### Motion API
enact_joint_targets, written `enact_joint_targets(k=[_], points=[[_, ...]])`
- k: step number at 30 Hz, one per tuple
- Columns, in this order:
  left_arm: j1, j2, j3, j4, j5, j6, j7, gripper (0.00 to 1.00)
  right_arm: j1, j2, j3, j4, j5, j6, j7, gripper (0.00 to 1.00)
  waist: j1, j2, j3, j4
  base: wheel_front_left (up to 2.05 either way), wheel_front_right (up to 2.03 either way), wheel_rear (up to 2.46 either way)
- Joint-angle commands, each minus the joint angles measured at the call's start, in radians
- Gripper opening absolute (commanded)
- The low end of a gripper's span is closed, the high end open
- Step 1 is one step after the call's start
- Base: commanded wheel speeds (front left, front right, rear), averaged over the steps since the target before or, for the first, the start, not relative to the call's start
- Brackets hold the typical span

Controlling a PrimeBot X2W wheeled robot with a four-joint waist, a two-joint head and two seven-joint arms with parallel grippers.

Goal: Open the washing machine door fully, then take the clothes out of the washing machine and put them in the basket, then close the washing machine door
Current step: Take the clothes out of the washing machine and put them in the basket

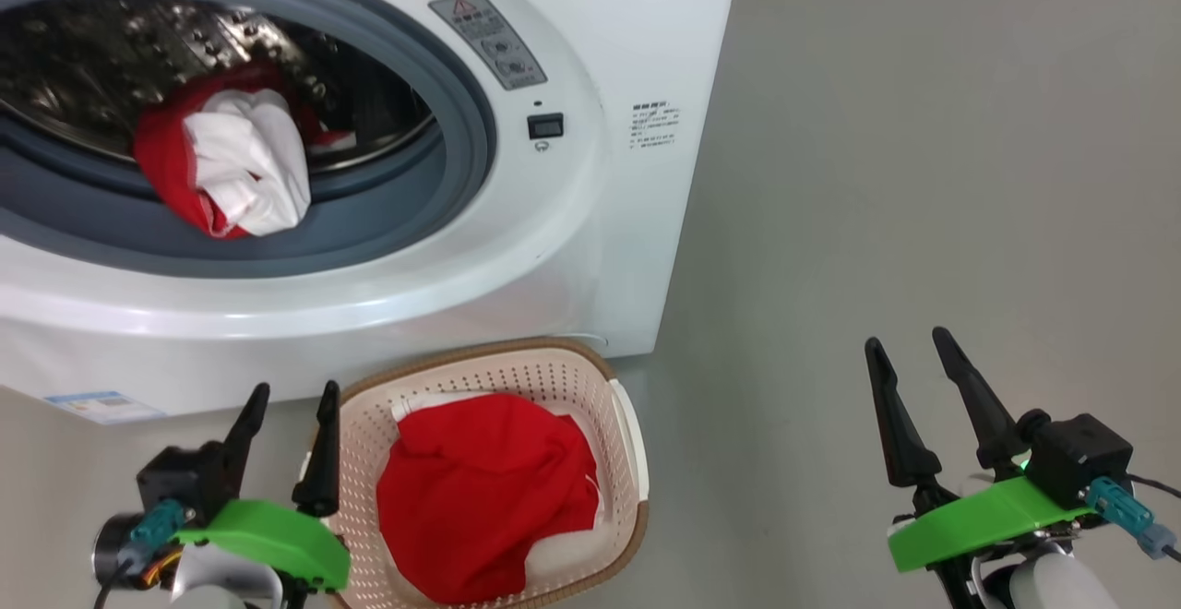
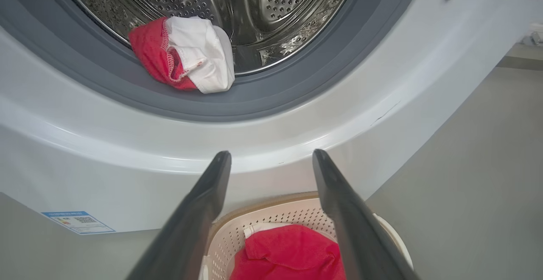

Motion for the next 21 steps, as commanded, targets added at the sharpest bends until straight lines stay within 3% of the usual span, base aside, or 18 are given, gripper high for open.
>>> enact_joint_targets(k=[1,21], points=[[0.014,0.020,0.040,-0.034,0.010,-0.005,-0.012,1.00,0.007,-0.009,0.017,-0.019,0.001,0.007,-0.006,1.00,0.0000,-0.0001,-0.023,0.001,0.00,0.00,0.00],[0.248,-0.008,0.121,-0.272,0.043,-0.006,-0.012,1.00,0.121,-0.039,-0.006,-0.026,0.028,0.007,-0.006,1.00,0.0000,-0.0001,-0.145,0.008,0.00,0.00,0.00]])
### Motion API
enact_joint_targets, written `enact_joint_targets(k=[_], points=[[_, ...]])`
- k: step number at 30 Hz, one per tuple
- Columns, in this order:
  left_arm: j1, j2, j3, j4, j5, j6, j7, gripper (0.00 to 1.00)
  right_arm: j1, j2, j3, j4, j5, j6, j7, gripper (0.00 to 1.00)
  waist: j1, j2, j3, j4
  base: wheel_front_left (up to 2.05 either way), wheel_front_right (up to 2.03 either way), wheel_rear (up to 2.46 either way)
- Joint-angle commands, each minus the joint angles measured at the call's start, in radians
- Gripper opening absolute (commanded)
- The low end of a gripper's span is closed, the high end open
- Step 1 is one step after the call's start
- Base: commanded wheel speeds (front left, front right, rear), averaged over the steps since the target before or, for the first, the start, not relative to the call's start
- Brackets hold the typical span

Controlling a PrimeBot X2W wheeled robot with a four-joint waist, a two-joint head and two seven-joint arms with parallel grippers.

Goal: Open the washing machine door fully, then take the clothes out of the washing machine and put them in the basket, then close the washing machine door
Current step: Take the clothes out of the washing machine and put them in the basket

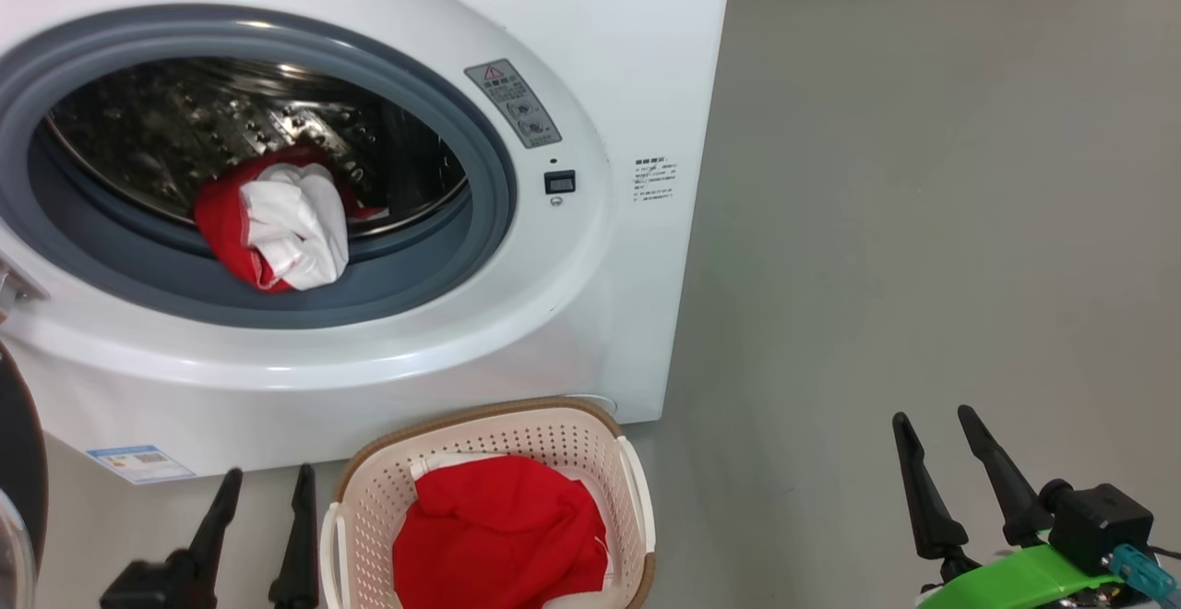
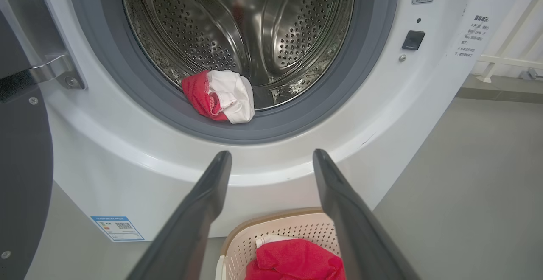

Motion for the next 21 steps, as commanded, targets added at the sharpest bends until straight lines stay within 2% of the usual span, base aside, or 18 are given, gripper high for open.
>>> enact_joint_targets(k=[1,10,21], points=[[0.020,0.009,0.046,-0.047,0.016,-0.006,-0.012,1.00,0.004,-0.016,0.014,-0.029,0.007,0.007,-0.006,1.00,0.0000,0.0000,-0.013,-0.004,0.00,0.00,0.00],[0.084,-0.007,0.072,-0.111,0.018,-0.006,-0.012,1.00,0.037,-0.015,-0.001,-0.042,0.009,0.007,-0.006,1.00,0.0000,0.0000,-0.017,-0.005,0.00,0.00,0.00],[0.079,-0.019,0.077,-0.123,0.016,-0.006,-0.012,1.00,0.025,-0.010,-0.007,-0.043,0.005,0.007,-0.006,1.00,0.0000,0.0000,-0.006,0.000,0.00,0.00,0.00]])
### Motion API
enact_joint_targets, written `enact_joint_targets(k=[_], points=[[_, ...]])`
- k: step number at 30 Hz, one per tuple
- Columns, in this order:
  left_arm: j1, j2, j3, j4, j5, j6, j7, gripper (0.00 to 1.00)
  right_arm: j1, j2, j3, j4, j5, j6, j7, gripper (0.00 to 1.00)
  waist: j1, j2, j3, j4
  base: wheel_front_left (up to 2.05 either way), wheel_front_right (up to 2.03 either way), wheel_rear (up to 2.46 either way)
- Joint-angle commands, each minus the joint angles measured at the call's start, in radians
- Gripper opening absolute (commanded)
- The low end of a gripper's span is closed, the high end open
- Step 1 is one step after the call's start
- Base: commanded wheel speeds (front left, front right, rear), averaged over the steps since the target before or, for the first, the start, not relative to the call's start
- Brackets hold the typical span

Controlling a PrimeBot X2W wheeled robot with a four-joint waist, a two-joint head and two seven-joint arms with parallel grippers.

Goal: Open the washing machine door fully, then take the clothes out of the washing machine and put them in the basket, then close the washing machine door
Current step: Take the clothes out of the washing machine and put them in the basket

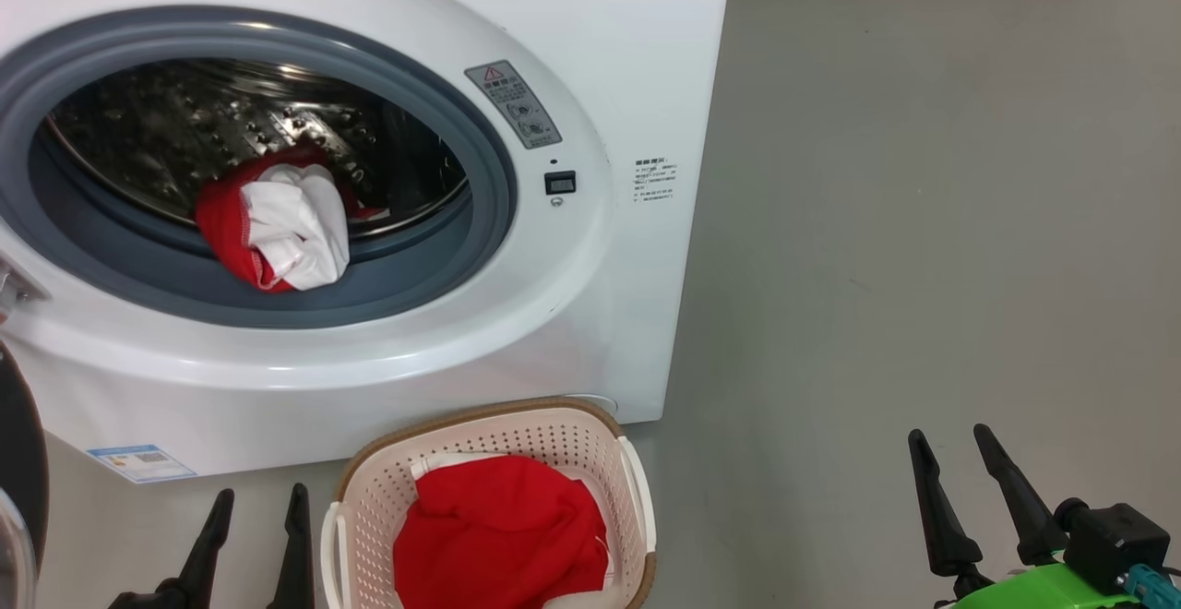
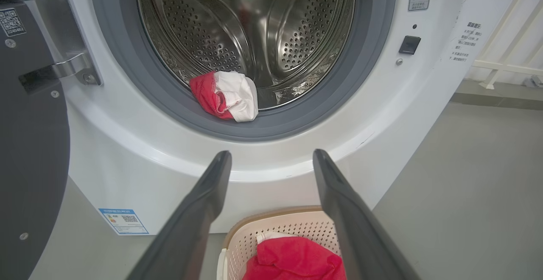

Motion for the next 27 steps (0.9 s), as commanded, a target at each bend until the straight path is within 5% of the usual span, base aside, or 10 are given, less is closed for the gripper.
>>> enact_joint_targets(k=[1,13,27], points=[[-0.017,0.009,0.037,-0.026,-0.002,-0.006,-0.012,1.00,-0.025,-0.011,0.020,-0.026,-0.002,0.007,-0.006,1.00,0.0000,0.0000,0.001,0.002,0.00,0.00,0.00],[-0.091,0.002,0.039,0.017,0.001,-0.006,-0.012,1.00,-0.058,-0.002,0.026,-0.027,-0.008,0.007,-0.006,1.00,0.0000,0.0000,0.043,0.009,0.00,0.00,0.00],[-0.409,0.030,0.052,0.204,0.034,-0.006,-0.012,1.00,-0.128,0.017,0.044,-0.030,-0.024,0.007,-0.006,1.00,0.0000,0.0000,0.167,-0.006,0.00,0.00,0.00]])
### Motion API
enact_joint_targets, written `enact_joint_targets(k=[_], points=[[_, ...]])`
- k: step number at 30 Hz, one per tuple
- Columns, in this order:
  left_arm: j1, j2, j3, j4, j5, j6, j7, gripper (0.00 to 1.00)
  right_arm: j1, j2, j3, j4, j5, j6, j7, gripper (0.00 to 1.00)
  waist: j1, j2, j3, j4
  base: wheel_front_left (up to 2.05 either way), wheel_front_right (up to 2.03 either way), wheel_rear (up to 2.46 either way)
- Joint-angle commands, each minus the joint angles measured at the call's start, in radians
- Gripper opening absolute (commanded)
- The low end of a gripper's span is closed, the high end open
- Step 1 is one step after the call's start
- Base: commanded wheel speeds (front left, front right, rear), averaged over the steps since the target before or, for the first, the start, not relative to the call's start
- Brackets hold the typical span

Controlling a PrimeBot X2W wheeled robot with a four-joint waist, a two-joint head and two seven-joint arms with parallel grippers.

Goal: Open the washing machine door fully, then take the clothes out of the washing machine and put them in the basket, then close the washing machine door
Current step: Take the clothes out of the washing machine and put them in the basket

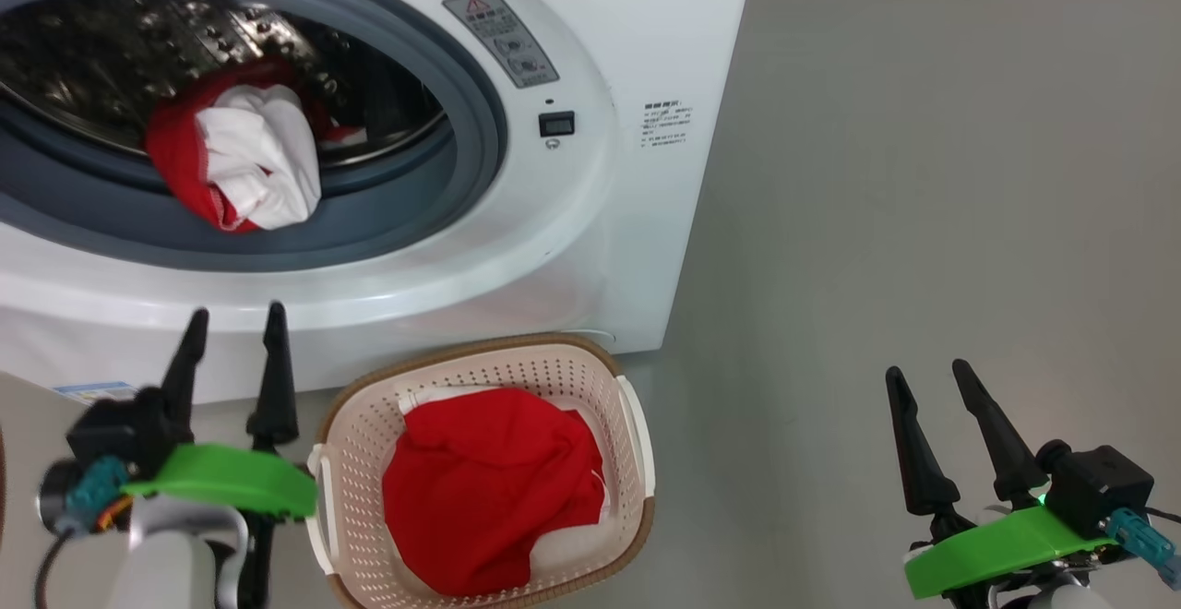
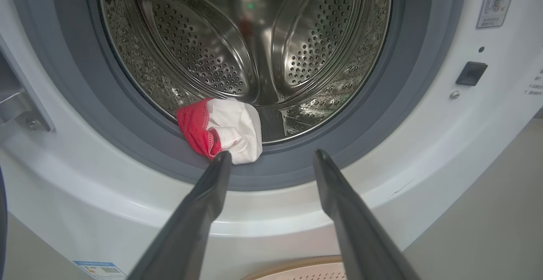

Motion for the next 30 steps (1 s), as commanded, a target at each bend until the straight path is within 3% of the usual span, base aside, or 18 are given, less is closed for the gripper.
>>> enact_joint_targets(k=[1,10,30], points=[[-0.051,0.034,0.041,0.001,0.014,-0.006,-0.012,1.00,-0.030,-0.003,0.027,-0.026,-0.015,0.007,-0.006,1.00,0.0000,-0.0001,0.029,-0.011,0.00,0.00,0.00],[-0.222,0.072,0.052,0.160,0.046,-0.003,-0.012,1.00,-0.059,0.001,0.041,-0.028,-0.017,0.007,-0.006,1.00,0.0000,-0.0001,0.079,-0.034,0.00,0.00,0.00],[-0.650,0.186,0.011,0.654,0.097,0.036,-0.012,1.00,-0.119,0.002,0.087,-0.037,0.031,0.007,-0.006,1.00,0.0000,-0.0001,0.188,-0.094,0.00,0.00,0.00]])
